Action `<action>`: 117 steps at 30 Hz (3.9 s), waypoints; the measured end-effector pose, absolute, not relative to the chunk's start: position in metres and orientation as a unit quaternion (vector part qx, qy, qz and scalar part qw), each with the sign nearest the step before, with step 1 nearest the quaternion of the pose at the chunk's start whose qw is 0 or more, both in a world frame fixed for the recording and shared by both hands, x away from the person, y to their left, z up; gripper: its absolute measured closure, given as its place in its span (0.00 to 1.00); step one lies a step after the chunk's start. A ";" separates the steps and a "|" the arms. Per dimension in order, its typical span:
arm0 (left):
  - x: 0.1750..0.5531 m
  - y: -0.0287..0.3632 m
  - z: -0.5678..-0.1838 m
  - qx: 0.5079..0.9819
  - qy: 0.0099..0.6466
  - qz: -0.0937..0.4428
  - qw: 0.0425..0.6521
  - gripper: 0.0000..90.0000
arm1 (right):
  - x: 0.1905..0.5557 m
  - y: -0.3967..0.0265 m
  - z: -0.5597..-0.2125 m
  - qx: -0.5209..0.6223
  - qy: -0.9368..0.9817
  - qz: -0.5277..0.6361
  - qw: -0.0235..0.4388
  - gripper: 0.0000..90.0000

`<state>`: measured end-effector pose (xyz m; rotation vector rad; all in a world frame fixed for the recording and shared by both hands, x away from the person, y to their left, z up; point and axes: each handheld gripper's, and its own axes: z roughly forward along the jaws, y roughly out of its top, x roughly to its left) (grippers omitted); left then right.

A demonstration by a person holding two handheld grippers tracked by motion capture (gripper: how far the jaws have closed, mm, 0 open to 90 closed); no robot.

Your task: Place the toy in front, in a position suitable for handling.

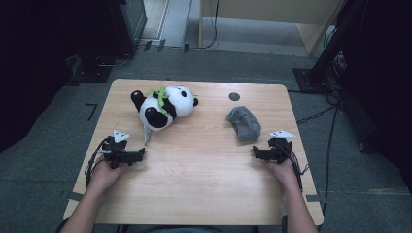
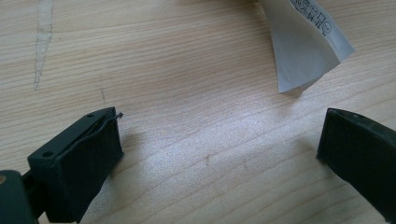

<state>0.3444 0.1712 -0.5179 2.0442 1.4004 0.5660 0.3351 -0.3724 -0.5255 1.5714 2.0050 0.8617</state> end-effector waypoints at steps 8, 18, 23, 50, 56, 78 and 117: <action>0.343 0.169 -0.518 0.761 0.537 0.216 0.293 0.00 | 0.335 -0.372 -0.526 0.570 0.726 0.313 0.224 0.00; 0.346 0.172 -0.517 0.780 0.513 0.203 0.294 0.00 | 0.335 -0.372 -0.526 0.569 0.726 0.313 0.224 0.00; 0.347 0.174 -0.512 0.783 0.510 0.200 0.292 0.06 | 0.335 -0.372 -0.526 0.569 0.726 0.313 0.224 0.00; 0.358 0.185 -0.479 0.788 0.494 0.170 0.325 0.29 | 0.335 -0.372 -0.526 0.569 0.726 0.313 0.225 0.00; 0.362 0.178 -0.465 0.797 0.482 0.162 0.324 0.35 | 0.335 -0.372 -0.526 0.570 0.726 0.313 0.225 0.00; 0.379 0.168 -0.413 0.799 0.470 0.183 0.328 0.35 | 0.335 -0.372 -0.526 0.569 0.726 0.312 0.226 0.00; 0.453 0.114 -0.367 0.812 0.454 0.181 0.320 0.37 | 0.335 -0.372 -0.526 0.571 0.725 0.312 0.224 0.00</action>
